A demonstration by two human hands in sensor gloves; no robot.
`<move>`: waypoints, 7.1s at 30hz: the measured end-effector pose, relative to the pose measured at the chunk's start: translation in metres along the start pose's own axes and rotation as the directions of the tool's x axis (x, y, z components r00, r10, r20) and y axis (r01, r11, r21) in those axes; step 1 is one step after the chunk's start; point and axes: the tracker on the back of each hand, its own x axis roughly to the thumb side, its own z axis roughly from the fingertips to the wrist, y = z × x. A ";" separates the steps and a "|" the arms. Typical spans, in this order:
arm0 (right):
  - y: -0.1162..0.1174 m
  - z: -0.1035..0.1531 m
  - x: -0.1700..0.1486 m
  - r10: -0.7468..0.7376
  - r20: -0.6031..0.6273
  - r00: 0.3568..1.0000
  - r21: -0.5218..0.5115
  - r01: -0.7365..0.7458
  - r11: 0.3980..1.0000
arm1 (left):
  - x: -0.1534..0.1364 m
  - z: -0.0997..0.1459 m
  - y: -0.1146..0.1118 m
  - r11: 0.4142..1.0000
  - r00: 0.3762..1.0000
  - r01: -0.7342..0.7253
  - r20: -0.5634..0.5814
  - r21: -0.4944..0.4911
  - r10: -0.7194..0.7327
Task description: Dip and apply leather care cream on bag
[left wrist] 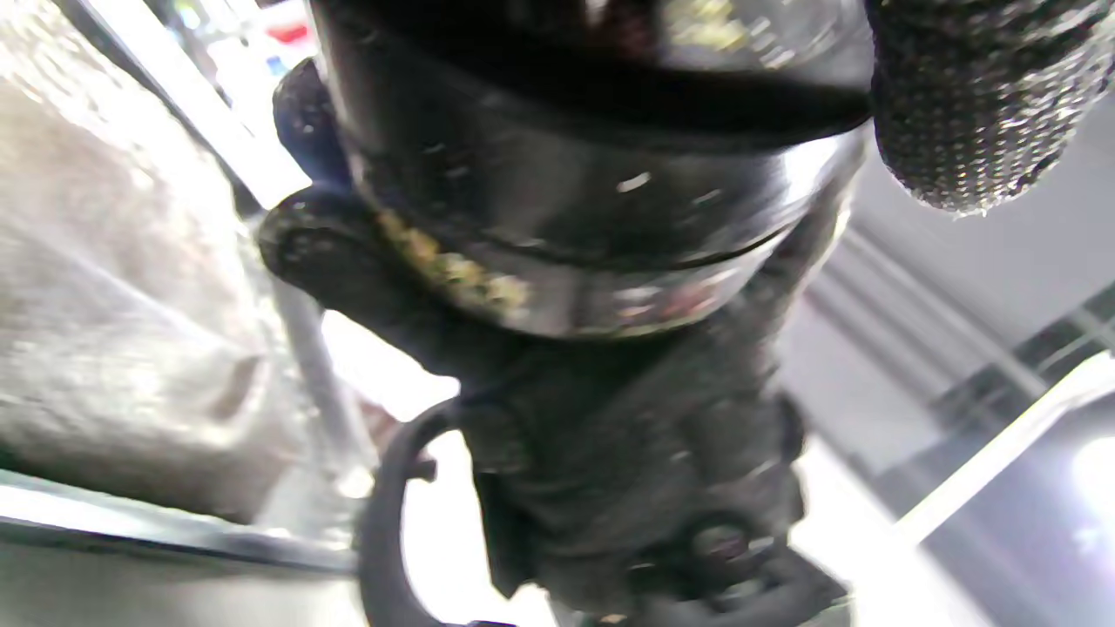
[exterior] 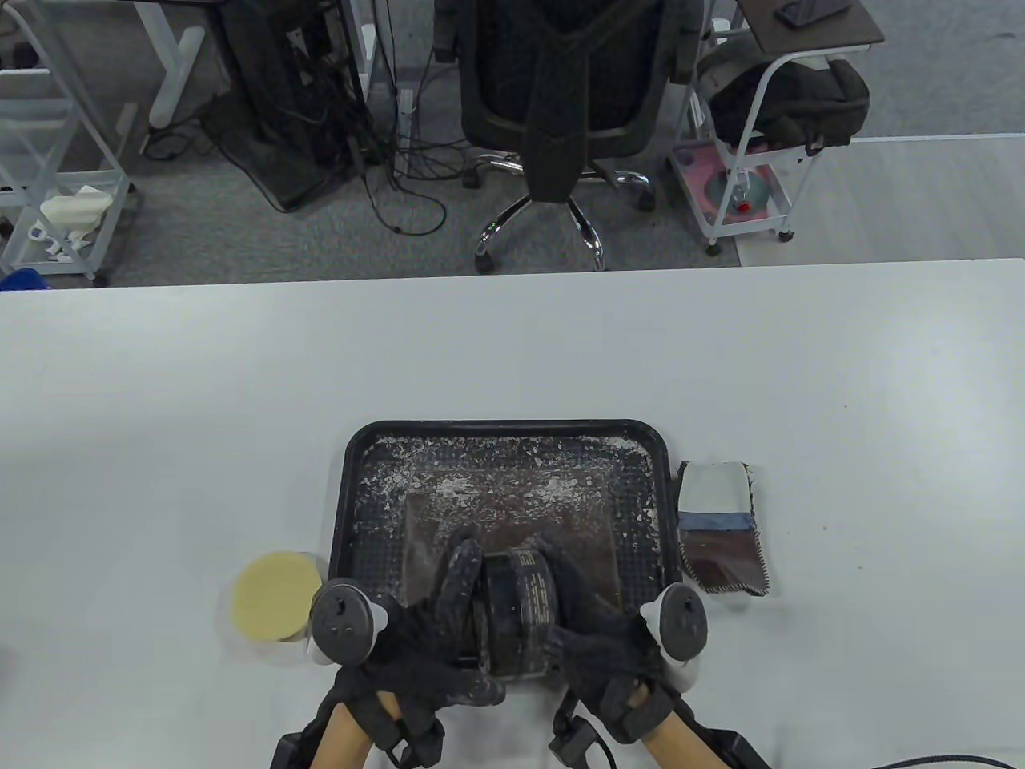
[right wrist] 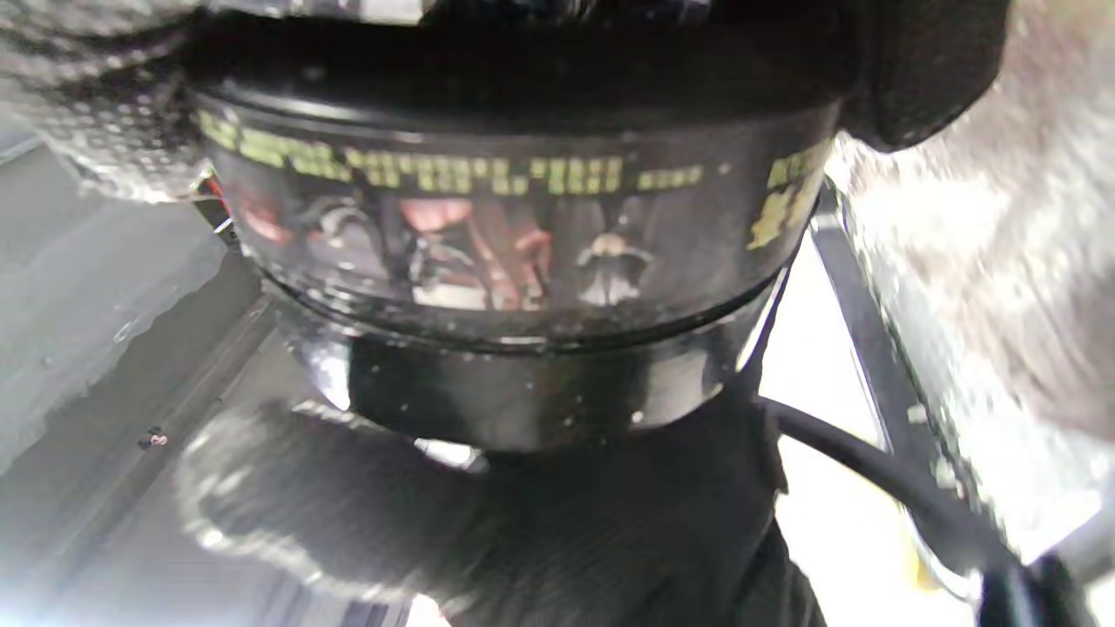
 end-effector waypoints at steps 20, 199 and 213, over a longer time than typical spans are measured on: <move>-0.029 0.000 0.000 -0.207 0.076 0.975 -0.154 0.217 0.964 | 0.016 0.060 0.079 0.777 0.971 0.145 -0.239 0.612 0.007; -0.011 -0.002 -0.004 0.296 -0.113 0.949 -0.126 -0.309 0.943 | 0.022 -0.018 -0.057 0.443 0.431 0.892 -0.122 -0.088 -0.894; -0.032 -0.002 -0.005 0.190 -0.147 0.971 -0.125 -0.209 0.970 | 0.031 -0.011 -0.068 0.308 0.316 0.949 0.152 -0.073 -0.937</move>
